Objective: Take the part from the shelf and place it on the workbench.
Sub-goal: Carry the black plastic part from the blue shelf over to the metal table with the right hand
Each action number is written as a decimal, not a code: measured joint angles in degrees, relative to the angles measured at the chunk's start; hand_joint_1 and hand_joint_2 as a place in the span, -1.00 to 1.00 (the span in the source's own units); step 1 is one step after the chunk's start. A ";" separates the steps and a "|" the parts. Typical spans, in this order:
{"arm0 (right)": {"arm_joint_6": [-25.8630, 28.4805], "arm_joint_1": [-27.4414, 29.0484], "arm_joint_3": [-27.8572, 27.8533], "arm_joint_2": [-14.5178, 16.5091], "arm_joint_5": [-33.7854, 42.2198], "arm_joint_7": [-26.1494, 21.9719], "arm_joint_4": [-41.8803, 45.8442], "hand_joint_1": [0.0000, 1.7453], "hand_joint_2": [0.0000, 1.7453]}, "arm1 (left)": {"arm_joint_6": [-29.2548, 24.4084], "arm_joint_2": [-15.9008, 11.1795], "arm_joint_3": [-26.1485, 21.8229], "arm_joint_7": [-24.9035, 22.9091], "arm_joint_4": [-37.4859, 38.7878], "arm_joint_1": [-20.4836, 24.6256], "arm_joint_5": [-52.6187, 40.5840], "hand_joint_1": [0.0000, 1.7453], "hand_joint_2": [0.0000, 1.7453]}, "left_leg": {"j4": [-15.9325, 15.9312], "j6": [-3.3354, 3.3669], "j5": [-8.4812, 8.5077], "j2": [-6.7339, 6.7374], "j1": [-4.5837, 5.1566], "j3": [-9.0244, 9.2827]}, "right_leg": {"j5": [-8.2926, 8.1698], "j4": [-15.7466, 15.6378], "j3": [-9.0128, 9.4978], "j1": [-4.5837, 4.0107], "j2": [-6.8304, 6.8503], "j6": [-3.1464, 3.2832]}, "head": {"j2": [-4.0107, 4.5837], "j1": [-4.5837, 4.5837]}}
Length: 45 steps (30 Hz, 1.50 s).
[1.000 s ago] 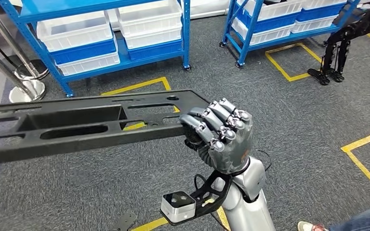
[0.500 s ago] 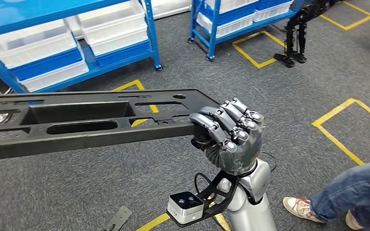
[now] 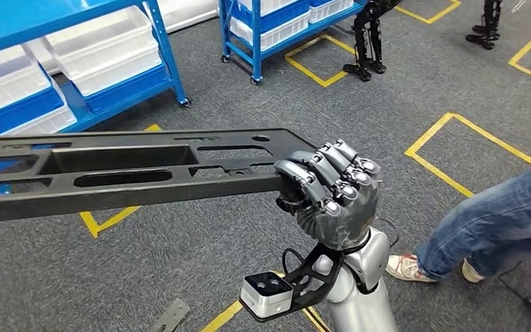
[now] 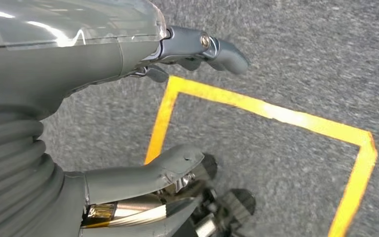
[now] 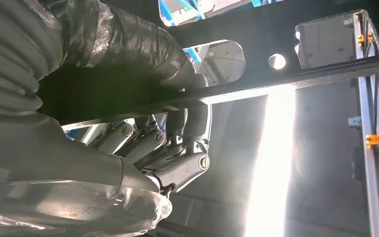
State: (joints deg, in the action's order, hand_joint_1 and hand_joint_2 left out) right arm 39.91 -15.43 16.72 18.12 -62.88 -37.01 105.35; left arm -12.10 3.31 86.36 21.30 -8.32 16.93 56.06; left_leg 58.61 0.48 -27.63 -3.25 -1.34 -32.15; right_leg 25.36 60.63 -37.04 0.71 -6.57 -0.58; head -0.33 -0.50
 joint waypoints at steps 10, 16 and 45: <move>0.00 0.00 0.00 -0.91 -1.21 1.30 -0.13 1.00 1.00 | 0.11 0.26 0.00 0.39 -0.01 -0.29 0.44 -1.00 1.00 | -0.17 1.08 -0.09 7.33 0.80 0.06 | 1.83 2.98 -0.07 -0.84 9.30 0.11 | 0.00 0.11; 0.00 -0.05 0.00 -0.94 -1.47 1.73 -0.02 1.00 1.00 | 0.21 0.52 0.00 0.34 -0.01 -0.01 0.53 -1.00 1.00 | 0.96 -0.50 -1.65 8.57 1.06 0.20 | 0.77 -1.42 1.80 -1.09 8.42 1.71 | 0.00 0.08; 0.02 0.56 -0.74 -0.98 -2.07 0.57 2.37 1.00 1.00 | 0.66 0.67 0.00 0.34 -0.03 0.03 0.31 -1.00 1.00 | -0.31 -0.47 -0.48 9.70 0.82 0.35 | 0.80 -1.29 1.69 -0.34 9.17 0.22 | 0.00 0.23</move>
State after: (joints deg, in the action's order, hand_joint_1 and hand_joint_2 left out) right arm 39.93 -14.87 15.98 17.14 -64.95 -36.44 107.72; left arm -11.44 3.98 86.36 21.64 -8.35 16.96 56.36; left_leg 58.30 0.02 -28.11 6.45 -0.52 -31.79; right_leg 26.16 59.34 -35.35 0.37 2.59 -0.37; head -0.33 -0.26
